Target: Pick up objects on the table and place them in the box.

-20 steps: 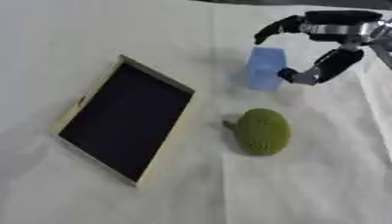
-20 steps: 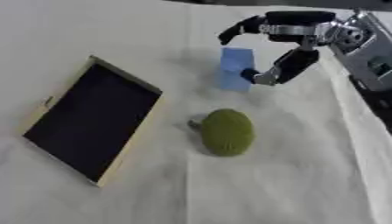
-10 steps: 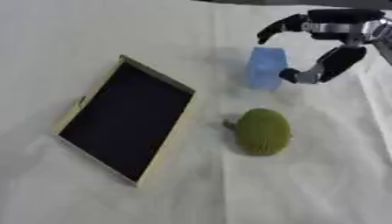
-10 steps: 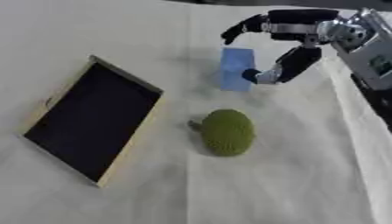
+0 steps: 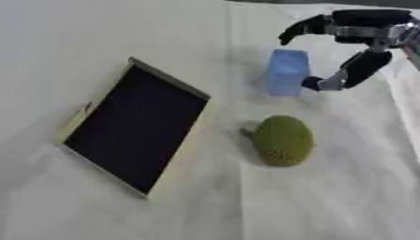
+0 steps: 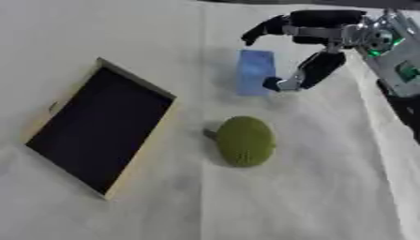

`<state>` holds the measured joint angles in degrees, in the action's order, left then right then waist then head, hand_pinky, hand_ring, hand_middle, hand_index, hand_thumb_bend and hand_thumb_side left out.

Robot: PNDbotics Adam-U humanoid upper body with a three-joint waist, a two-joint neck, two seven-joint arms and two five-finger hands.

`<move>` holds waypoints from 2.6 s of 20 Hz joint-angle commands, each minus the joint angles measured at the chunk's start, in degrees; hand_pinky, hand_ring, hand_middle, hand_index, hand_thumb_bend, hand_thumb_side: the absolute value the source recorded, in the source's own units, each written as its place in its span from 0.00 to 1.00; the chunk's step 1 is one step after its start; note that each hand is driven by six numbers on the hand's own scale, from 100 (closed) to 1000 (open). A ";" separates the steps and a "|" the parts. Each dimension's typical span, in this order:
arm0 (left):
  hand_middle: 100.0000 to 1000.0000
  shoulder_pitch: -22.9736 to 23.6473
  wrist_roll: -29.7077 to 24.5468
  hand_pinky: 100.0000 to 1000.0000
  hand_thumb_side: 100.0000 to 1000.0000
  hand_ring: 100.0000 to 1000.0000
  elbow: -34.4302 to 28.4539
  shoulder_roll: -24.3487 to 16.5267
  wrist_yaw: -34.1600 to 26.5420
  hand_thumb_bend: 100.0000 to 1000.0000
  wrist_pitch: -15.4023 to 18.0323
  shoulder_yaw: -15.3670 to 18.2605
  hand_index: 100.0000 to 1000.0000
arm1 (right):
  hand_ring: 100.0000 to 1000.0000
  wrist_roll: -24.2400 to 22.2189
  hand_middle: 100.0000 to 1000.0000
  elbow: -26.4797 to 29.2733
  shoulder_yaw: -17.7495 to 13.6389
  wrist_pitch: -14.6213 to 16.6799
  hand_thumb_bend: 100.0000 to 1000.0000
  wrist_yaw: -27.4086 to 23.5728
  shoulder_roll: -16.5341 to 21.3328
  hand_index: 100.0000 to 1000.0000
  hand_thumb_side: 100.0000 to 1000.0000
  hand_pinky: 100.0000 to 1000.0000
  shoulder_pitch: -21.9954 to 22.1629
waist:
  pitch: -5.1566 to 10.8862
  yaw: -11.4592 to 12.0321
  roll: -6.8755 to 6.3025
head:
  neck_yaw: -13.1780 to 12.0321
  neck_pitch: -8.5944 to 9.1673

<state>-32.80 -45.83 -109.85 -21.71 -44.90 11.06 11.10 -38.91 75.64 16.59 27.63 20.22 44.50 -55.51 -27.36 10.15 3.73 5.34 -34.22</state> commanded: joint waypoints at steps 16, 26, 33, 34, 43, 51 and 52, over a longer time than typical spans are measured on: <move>0.96 -0.25 -0.68 0.88 0.64 0.88 -0.62 -1.48 0.54 0.00 -0.71 0.63 0.86 | 1.00 -3.74 0.85 -2.29 -1.88 5.09 0.11 3.83 -0.48 1.00 0.41 1.00 -1.69 | 0.60 0.13 0.17 | -0.29 0.94; 0.96 -0.31 -0.96 0.88 0.64 0.88 -0.54 -1.63 0.68 0.00 -0.69 0.69 0.86 | 1.00 -3.25 0.86 0.14 -3.63 3.07 0.06 1.65 -0.02 1.00 0.40 1.00 -1.26 | 0.28 0.09 0.18 | -0.34 0.96; 0.96 -0.41 -1.13 0.88 0.64 0.89 -0.50 -1.64 0.69 0.00 -0.76 0.66 0.86 | 1.00 -3.29 0.88 0.50 -3.63 2.61 0.06 1.97 0.03 1.00 0.47 1.00 -1.11 | 0.12 0.08 0.20 | -0.33 0.78; 0.96 -0.42 -1.17 0.88 0.64 0.89 -0.50 -1.63 0.69 0.00 -0.79 0.65 0.86 | 1.00 -3.37 0.88 0.38 -3.56 2.67 0.07 2.36 0.04 1.00 0.48 1.00 -1.11 | 0.10 0.09 0.21 | -0.32 0.77; 0.96 -0.48 -1.29 0.89 0.64 0.89 -0.50 -1.52 0.62 0.00 -0.98 0.62 0.86 | 1.00 -0.74 0.89 -0.23 -3.25 3.88 0.17 7.58 0.03 1.00 0.48 1.00 -0.86 | 0.06 0.28 0.26 | -0.35 0.98; 0.96 -0.39 -1.41 0.89 0.64 0.89 -0.50 -1.46 0.70 0.00 -1.19 0.64 0.86 | 1.00 0.87 0.88 -1.32 -3.53 3.61 0.15 8.89 -0.39 1.00 0.49 1.00 -0.98 | 0.06 0.30 0.27 | -0.36 1.31; 0.96 -0.38 -1.44 0.89 0.64 0.89 -0.50 -1.46 0.72 0.00 -1.20 0.65 0.86 | 1.00 0.96 0.87 -1.40 -3.64 3.51 0.13 8.81 -0.47 1.00 0.49 1.00 -0.98 | 0.03 0.32 0.26 | -0.35 1.37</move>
<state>-32.71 -47.11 -109.85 -21.73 -44.29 9.89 11.13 -36.80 74.15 13.79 29.73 28.72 42.99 -55.49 -28.64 10.43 4.19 5.09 -33.64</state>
